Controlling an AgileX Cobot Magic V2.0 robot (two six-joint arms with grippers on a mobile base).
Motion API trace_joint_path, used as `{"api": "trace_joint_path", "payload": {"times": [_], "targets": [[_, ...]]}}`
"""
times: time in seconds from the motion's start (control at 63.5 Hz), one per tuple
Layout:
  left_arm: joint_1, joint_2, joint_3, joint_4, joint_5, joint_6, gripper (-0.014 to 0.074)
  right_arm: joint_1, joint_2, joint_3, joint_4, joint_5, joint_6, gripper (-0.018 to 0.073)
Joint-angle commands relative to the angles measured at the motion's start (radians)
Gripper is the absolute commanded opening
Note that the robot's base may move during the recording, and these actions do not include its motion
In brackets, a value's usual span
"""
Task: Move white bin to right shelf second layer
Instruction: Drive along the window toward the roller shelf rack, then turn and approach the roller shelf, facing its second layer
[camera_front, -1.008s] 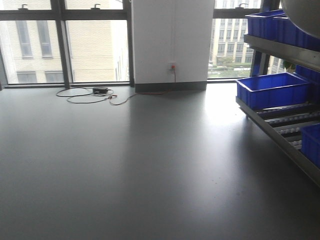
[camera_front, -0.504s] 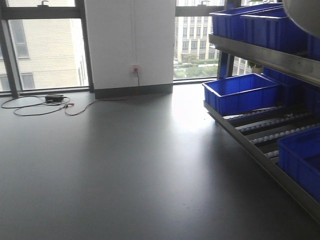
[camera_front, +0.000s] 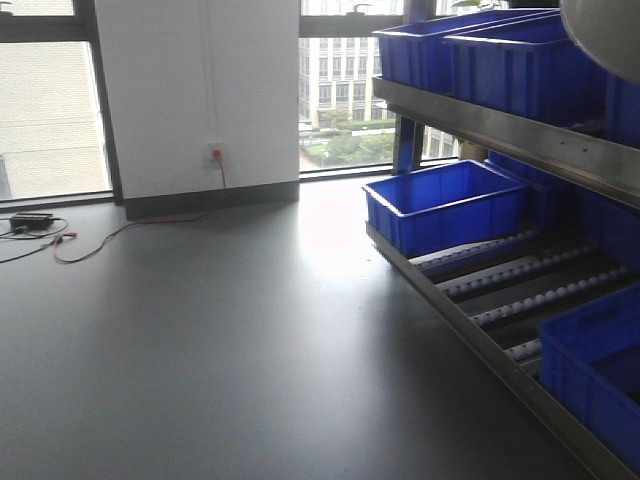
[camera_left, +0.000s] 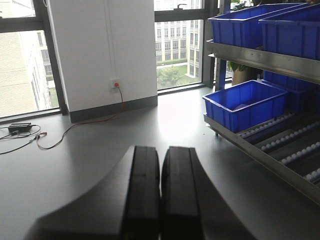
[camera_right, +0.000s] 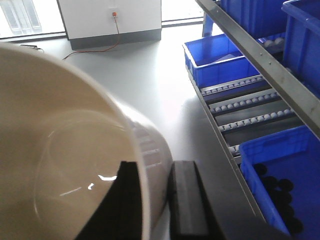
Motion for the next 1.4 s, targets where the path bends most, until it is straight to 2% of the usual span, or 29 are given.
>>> {"api": "trace_joint_path", "payload": {"times": [0.0,1.385], "targets": [[-0.005,-0.014,0.037,-0.005,-0.085,-0.004,0.0085,-0.006,0.000,-0.028,-0.011,-0.100,-0.003,0.0057],[-0.005,-0.014,0.037,-0.005,-0.085,-0.004,0.0085,-0.006,-0.002,-0.028,-0.011,-0.100,-0.003,0.0057]]}}
